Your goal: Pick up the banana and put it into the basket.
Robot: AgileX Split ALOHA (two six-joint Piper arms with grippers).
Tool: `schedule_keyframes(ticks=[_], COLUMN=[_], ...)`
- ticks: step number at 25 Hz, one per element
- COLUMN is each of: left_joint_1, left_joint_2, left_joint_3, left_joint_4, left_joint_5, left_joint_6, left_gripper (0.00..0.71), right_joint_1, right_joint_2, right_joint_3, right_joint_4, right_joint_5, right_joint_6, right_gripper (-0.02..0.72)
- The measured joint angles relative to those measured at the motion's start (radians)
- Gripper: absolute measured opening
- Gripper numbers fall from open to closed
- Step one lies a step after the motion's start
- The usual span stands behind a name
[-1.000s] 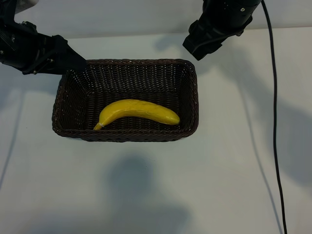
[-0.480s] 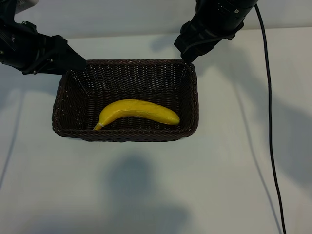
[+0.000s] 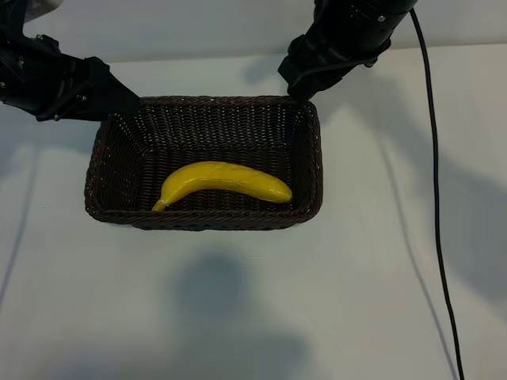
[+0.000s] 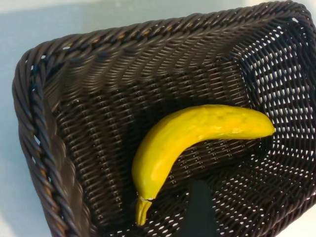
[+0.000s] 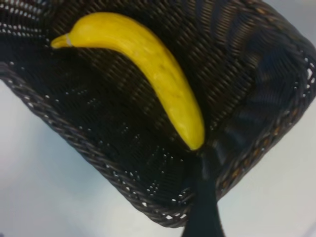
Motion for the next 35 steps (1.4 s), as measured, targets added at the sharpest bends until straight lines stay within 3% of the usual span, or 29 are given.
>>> schedule_keyframes(ticks=[35], left_joint_1=[0.0], left_joint_2=[0.0], left_joint_3=[0.0], left_joint_4=[0.0], left_joint_5=[0.0], left_joint_6=[0.002], left_gripper=[0.6], right_joint_1=[0.0], right_joint_2=[0.016], right_joint_3=[0.05], right_joint_4=[-0.016], right_joint_5=[0.0], right_joint_6=[0.0], right_gripper=[0.563])
